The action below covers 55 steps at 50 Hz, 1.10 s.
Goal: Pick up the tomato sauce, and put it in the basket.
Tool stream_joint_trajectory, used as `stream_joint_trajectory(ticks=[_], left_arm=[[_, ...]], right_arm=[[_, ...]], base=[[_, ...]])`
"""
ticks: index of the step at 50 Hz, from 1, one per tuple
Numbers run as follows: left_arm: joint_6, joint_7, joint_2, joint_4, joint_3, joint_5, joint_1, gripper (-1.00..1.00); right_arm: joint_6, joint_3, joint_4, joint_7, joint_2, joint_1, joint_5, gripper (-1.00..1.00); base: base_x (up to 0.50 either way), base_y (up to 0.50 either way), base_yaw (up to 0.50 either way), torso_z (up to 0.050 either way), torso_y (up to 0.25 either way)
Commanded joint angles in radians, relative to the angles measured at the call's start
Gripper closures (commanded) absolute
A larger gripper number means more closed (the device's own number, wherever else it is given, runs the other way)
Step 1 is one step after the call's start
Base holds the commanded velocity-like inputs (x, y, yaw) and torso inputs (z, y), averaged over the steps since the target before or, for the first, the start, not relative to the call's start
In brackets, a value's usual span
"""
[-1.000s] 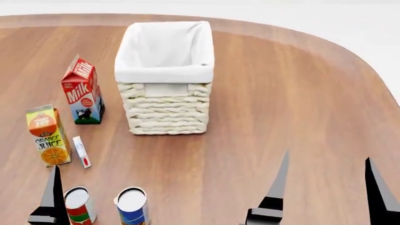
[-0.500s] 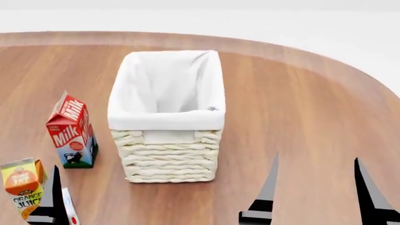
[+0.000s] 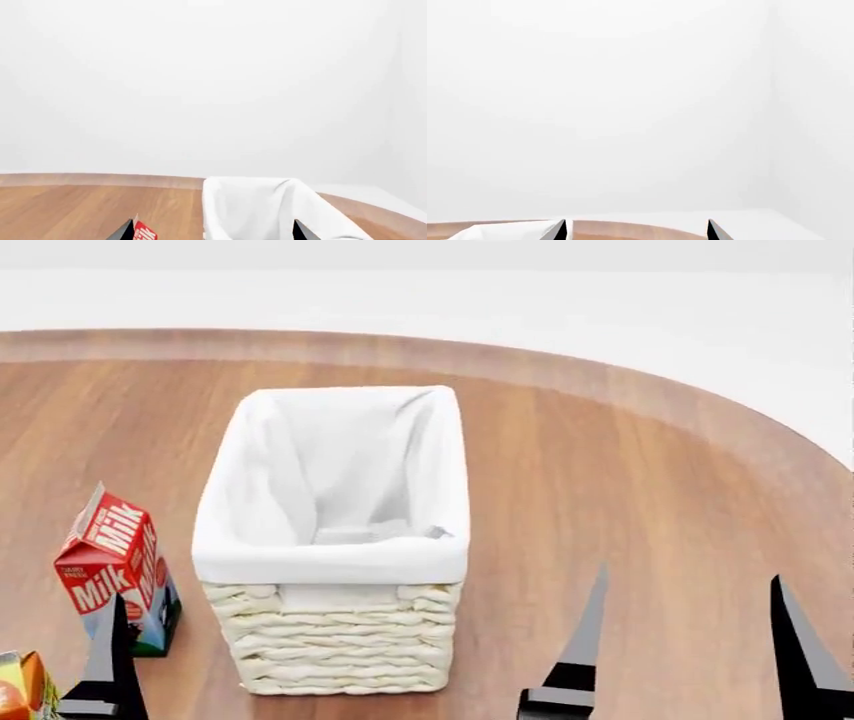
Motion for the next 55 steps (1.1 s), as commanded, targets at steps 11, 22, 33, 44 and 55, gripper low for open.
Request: stream_joint_trajectory(ticks=[11,22,33,44,55], left_arm=[[0.020,-0.011,0.001,0.006,-0.014,0.009,-0.005,-1.00],[0.019,-0.014,-0.005,0.009,-0.025,-0.027,-0.004,-1.00],[0.018,-0.018,-0.013,0.013,-0.029,-0.050,-0.004,-1.00],[0.025,-0.023,-0.020,0.008,-0.027,-0.059,-0.006,-1.00],[0.023,-0.029,-0.030,0.013,-0.019,-0.063,-0.007,-1.00]], right_arm=[[-0.015,0.003,-0.005,-0.026,-0.002,-0.003,-0.010,-1.00],[-0.015,-0.010,-0.004,-0.021,0.007,-0.001,-0.009,-1.00],[-0.016,-0.014,-0.008,-0.014,0.016,-0.001,-0.008,-1.00],[-0.007,-0.016,-0.018,-0.005,0.025,0.003,-0.002,-1.00],[-0.008,-0.018,-0.020,0.001,0.033,0.004,0.002,-1.00]], base=[[-0.01,-0.18,0.00,0.013,0.000],[0.00,0.00,0.00,0.050,0.000],[0.00,0.00,0.00,0.050,0.000],[0.00,0.00,0.00,0.050,0.000],[0.00,0.00,0.00,0.050,-0.020]])
